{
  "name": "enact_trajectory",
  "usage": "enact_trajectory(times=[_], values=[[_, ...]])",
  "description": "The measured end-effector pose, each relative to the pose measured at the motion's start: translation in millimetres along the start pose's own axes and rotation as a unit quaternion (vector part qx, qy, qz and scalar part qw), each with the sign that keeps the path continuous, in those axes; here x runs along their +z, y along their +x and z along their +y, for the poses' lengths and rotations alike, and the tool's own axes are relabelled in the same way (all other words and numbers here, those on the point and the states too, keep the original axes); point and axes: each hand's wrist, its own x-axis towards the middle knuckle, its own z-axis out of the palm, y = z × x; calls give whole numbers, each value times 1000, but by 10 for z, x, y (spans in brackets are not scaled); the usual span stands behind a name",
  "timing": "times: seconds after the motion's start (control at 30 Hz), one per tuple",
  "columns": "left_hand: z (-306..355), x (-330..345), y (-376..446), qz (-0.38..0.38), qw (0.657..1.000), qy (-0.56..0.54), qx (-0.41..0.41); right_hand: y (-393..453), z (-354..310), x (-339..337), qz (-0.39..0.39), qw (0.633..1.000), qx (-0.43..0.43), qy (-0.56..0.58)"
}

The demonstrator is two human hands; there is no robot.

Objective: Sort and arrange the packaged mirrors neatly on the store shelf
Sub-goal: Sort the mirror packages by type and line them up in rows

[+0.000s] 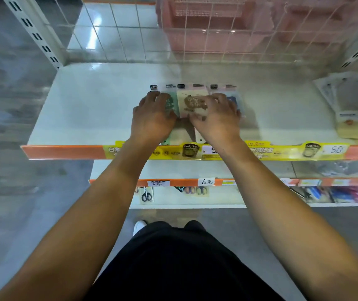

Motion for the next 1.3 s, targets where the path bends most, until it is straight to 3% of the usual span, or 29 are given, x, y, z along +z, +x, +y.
enact_trajectory(times=[0.3,0.8,1.3], values=[[148,146,-95,-1,1000,5,15,-96,339,-50,15,1000,6,18],[74,227,94,-29,997,-4,76,-64,331,108,56,998,6,31],[101,281,186,-13,999,2,49,3,401,150,81,996,-16,44]])
